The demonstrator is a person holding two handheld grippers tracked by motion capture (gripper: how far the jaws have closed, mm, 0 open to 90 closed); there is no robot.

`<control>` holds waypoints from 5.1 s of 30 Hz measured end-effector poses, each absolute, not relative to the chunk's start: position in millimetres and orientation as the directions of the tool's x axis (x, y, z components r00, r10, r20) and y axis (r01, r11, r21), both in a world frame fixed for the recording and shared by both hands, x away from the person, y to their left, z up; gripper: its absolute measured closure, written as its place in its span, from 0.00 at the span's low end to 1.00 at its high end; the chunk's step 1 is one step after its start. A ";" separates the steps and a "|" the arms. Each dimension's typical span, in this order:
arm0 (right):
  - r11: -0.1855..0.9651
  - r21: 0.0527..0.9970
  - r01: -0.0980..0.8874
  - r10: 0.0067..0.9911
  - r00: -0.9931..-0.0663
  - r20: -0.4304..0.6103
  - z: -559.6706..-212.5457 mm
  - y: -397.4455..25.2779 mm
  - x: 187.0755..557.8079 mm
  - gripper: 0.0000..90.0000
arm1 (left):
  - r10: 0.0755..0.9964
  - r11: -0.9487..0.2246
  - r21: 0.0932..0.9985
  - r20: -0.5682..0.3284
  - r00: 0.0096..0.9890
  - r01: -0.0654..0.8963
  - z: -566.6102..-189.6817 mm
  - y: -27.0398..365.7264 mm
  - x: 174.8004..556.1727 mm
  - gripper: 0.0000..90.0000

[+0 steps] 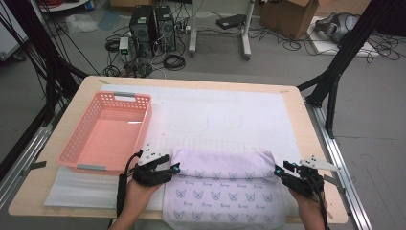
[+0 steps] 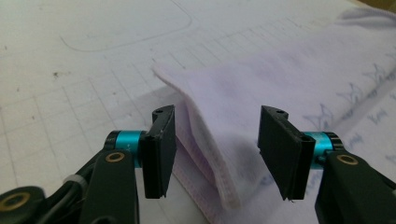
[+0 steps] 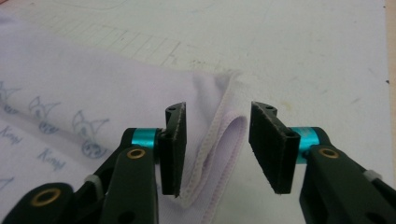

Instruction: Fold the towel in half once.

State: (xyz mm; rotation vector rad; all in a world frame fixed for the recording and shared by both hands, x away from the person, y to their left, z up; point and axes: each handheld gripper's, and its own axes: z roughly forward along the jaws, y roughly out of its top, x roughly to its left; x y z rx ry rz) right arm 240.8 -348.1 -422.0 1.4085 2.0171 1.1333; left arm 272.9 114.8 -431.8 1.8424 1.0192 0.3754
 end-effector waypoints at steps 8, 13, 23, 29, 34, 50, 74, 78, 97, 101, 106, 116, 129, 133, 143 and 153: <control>0.211 0.750 0.627 0.917 -0.393 0.071 -423.2 -327.7 287.3 0.58 | 0.807 -0.155 0.790 -0.246 0.538 0.594 -439.4 106.3 317.8 0.48; 0.255 0.695 0.673 0.924 -0.381 0.029 -427.9 -320.4 314.8 0.65 | 0.778 -0.167 0.773 -0.277 0.563 0.612 -448.9 102.2 324.9 0.71; 0.320 0.752 0.577 0.896 -0.441 -0.043 -423.3 -323.3 289.0 0.95 | 0.752 -0.183 0.860 -0.189 0.631 0.476 -432.4 108.8 297.3 0.97; 0.293 0.813 0.503 0.884 -0.466 -0.031 -413.5 -326.9 251.7 0.94 | 0.722 -0.186 0.890 -0.163 0.672 0.416 -427.5 115.8 267.1 0.96; 0.261 0.844 0.469 0.882 -0.470 -0.011 -411.5 -332.2 220.2 0.94 | 0.704 -0.183 0.903 -0.156 0.693 0.389 -429.2 120.9 244.8 0.95; 0.273 0.831 0.485 0.863 -0.505 0.012 -421.0 -333.5 156.0 0.94 | 0.714 -0.199 0.869 -0.189 0.674 0.454 -448.4 127.3 194.0 0.76; 0.150 0.875 0.460 0.890 -0.448 0.083 -418.2 -357.4 131.3 0.68 | 0.726 -0.053 0.940 -0.195 0.659 0.337 -415.8 150.3 183.8 0.43; 0.135 0.912 0.388 0.857 -0.508 0.089 -402.9 -360.4 129.0 0.65 | 0.738 -0.093 0.922 -0.189 0.648 0.376 -420.7 144.3 194.9 0.46; 0.218 0.837 0.502 0.887 -0.460 0.045 -426.5 -346.1 199.0 0.65 | 0.800 -0.298 0.815 -0.071 0.595 0.497 -450.1 112.8 257.7 0.97; 0.215 0.833 0.510 0.889 -0.455 0.049 -428.9 -346.1 211.5 0.65 | 0.835 -0.253 0.819 -0.083 0.543 0.515 -447.4 121.3 266.9 0.97; 0.204 0.822 0.531 0.902 -0.429 0.053 -433.5 -348.5 225.7 0.64 | 0.852 -0.208 0.827 -0.108 0.512 0.522 -448.7 126.6 269.9 0.68; 0.264 0.753 0.603 0.886 -0.460 0.058 -449.4 -345.3 236.4 0.53 | 0.789 -0.193 0.797 -0.221 0.574 0.572 -452.9 130.3 273.3 0.50; 0.290 0.746 0.600 0.860 -0.505 0.072 -448.1 -341.8 235.8 0.92 | 0.738 -0.289 0.789 -0.176 0.651 0.542 -453.0 120.7 269.4 0.79; 0.289 0.746 0.600 0.859 -0.506 0.075 -448.1 -341.7 235.8 0.93 | 0.733 -0.291 0.785 -0.185 0.655 0.547 -452.7 117.7 267.5 0.92; 0.256 0.774 0.579 0.882 -0.467 0.058 -447.0 -343.3 245.3 0.96 | 0.784 -0.205 0.817 -0.193 0.590 0.540 -443.2 117.0 289.0 0.95; 0.169 0.792 0.586 0.894 -0.430 0.128 -443.0 -346.6 288.4 0.96 | 0.835 -0.166 0.801 -0.197 0.514 0.575 -435.4 112.2 327.9 0.95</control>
